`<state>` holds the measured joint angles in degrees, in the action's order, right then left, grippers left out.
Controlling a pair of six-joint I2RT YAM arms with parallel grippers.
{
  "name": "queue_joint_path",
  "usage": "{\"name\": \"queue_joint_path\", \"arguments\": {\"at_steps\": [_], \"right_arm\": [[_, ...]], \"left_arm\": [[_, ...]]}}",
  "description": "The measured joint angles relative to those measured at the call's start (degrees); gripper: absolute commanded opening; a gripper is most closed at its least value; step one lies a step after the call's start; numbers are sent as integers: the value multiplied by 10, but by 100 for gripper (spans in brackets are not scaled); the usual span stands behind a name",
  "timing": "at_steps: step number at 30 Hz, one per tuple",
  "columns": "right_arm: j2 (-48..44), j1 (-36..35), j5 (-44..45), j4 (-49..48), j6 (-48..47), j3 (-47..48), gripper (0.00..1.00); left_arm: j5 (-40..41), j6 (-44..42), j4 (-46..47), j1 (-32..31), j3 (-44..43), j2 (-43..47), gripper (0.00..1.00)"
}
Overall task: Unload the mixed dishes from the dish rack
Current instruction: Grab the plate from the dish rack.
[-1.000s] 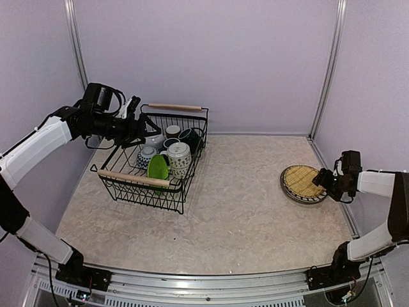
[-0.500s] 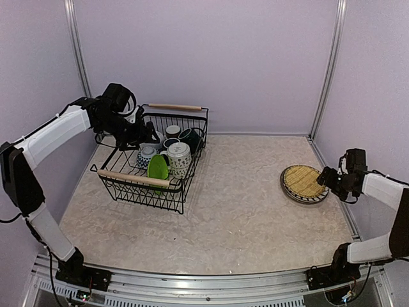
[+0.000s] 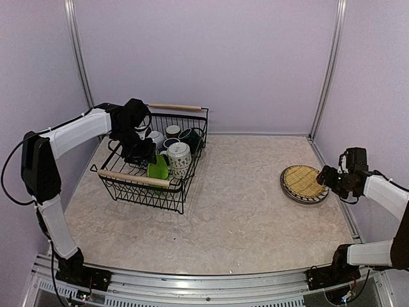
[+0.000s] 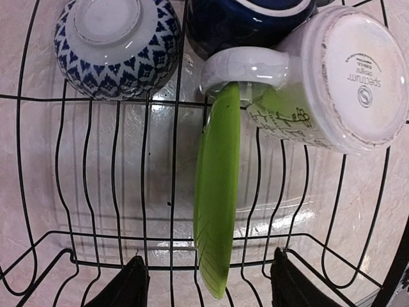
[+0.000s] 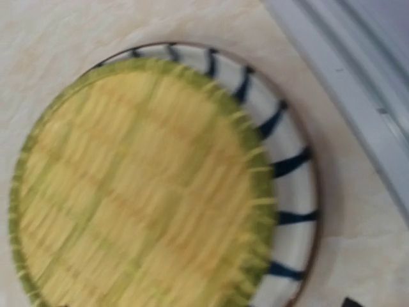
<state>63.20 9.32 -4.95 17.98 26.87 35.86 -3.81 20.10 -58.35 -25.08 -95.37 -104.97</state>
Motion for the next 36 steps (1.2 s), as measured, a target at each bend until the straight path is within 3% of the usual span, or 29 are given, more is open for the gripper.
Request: {"name": "queue_joint_path", "arguments": {"at_steps": [7, 21, 36], "right_arm": [[9, -112, 36, 3, 24, 9, 89], [168, -319, 169, 26, 52, 145, 89], [255, -404, 215, 40, 56, 245, 89]], "left_arm": [[32, -5, -14, -8, -3, -37, 37], [62, -2, -26, -23, -8, -54, 0], [114, 12, -30, -41, 0, -41, 0]]}}
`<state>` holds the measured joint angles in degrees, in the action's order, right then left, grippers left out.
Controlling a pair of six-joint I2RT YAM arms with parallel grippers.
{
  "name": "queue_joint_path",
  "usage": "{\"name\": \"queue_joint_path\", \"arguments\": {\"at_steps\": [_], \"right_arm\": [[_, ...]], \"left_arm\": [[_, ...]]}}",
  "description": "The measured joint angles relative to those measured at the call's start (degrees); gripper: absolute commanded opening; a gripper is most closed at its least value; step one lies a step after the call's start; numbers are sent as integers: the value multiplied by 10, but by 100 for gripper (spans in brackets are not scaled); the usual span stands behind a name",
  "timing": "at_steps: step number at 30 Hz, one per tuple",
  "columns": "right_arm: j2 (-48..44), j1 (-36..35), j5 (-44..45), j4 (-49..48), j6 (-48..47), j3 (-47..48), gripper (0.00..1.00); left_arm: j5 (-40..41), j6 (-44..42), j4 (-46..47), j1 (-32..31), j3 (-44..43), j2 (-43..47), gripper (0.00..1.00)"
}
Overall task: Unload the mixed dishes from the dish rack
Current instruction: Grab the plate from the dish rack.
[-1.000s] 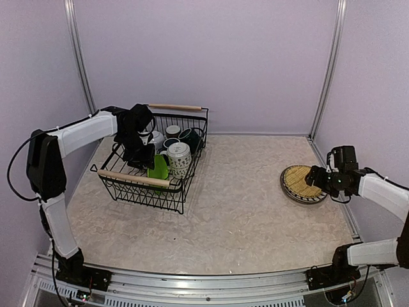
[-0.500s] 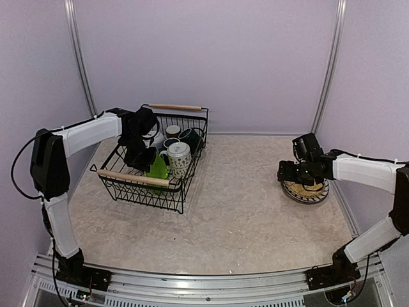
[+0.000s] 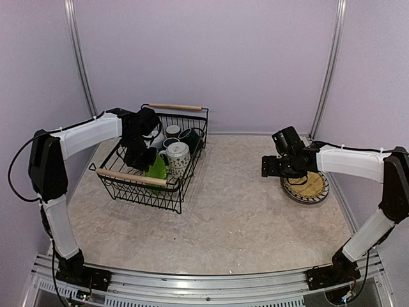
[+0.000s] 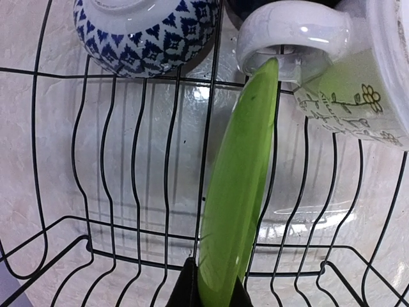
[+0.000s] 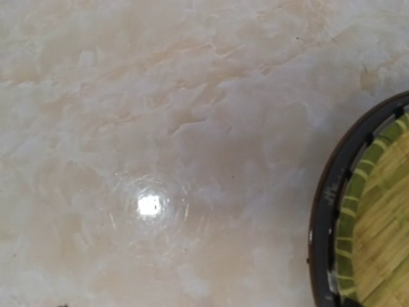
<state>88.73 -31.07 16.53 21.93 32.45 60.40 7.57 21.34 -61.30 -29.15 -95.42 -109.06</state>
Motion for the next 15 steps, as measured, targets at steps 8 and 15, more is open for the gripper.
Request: {"name": "queue_joint_path", "arguments": {"at_steps": [8, 15], "right_arm": [[23, -10, 5, 13, 0, 27, 89], [37, -27, 7, 18, 1, 45, 90]], "left_arm": [[64, -21, 3, -28, 10, 82, 0], [94, -24, 29, -52, 28, 108, 0]]}}
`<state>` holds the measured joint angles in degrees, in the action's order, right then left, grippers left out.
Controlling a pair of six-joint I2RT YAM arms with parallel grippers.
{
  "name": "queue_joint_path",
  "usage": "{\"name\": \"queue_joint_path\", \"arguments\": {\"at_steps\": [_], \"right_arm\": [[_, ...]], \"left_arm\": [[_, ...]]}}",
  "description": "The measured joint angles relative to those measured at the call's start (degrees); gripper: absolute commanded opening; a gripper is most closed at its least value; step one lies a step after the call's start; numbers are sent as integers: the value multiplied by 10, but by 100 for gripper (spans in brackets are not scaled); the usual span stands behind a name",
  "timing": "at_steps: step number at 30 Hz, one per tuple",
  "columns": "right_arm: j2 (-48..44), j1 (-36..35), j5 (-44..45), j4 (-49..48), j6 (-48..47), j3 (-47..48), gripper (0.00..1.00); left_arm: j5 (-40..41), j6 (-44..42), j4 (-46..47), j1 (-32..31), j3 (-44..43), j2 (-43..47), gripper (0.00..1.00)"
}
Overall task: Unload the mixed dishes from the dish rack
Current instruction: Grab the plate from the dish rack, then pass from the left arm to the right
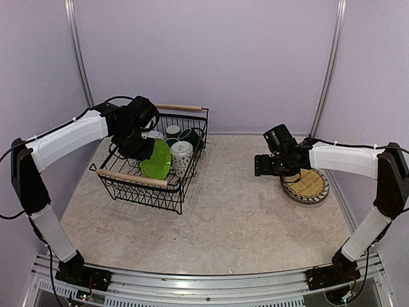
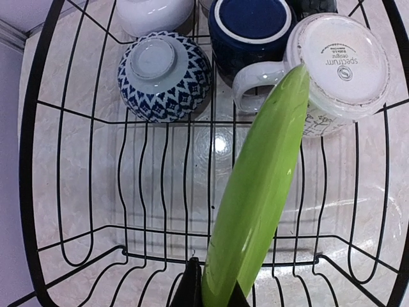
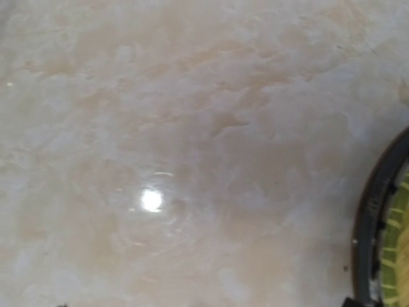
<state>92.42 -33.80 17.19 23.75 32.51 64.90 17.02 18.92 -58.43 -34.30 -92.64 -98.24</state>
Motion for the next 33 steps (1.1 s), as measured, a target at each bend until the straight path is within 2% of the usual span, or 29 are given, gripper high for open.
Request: {"name": "queue_joint_path", "arguments": {"at_steps": [8, 12, 20, 27, 33], "right_arm": [[0, -15, -29, -18, 2, 9, 90], [0, -23, -59, -40, 6, 9, 90], [-11, -43, -161, -141, 31, 5, 90], [-9, -78, -281, -289, 66, 3, 89], [26, -100, -346, -370, 94, 23, 84]], "left_arm": [[-4, -1, 58, 12, 37, 92, 0], [-31, 1, 90, 29, 52, 127, 0], [-199, 7, 148, 61, 91, 154, 0], [-351, 19, 183, 61, 92, 149, 0], [-424, 21, 198, 55, 93, 141, 0]]}}
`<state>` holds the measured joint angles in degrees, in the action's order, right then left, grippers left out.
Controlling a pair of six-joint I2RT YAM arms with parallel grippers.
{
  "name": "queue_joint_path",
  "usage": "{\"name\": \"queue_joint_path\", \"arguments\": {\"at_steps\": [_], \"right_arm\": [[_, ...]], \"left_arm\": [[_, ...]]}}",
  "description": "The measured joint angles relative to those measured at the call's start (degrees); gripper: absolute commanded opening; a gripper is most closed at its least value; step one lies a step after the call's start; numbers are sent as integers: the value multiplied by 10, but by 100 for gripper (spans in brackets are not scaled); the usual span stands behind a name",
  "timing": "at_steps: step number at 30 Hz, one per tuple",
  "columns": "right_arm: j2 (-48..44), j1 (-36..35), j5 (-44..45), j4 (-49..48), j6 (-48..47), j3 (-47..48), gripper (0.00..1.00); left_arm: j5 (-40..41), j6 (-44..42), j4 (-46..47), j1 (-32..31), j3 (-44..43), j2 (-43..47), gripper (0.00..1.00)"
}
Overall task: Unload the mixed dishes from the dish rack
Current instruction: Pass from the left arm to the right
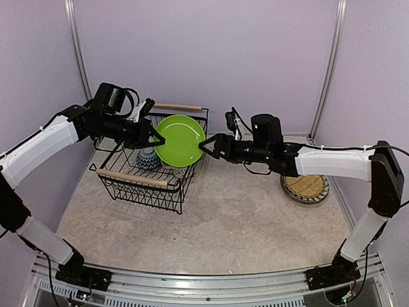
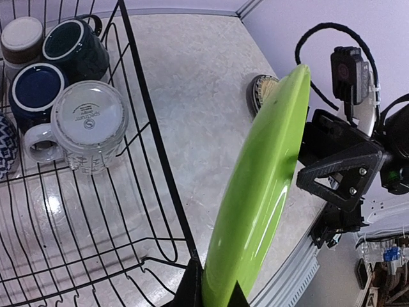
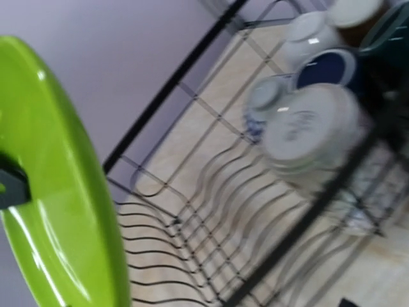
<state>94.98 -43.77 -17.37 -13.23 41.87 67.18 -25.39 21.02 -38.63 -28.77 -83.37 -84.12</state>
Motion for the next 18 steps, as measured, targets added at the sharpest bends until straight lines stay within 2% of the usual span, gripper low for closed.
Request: {"name": "queue_joint_path", "arguments": {"at_steps": [5, 9, 18], "right_arm": [[32, -7, -35, -39, 20, 17, 76], [45, -11, -55, -63, 35, 24, 64], [65, -16, -89, -115, 66, 36, 18]], "left_arm": [[-33, 0, 4, -10, 0, -4, 0], [-48, -1, 5, -13, 0, -8, 0], [-74, -5, 3, -17, 0, -26, 0]]}}
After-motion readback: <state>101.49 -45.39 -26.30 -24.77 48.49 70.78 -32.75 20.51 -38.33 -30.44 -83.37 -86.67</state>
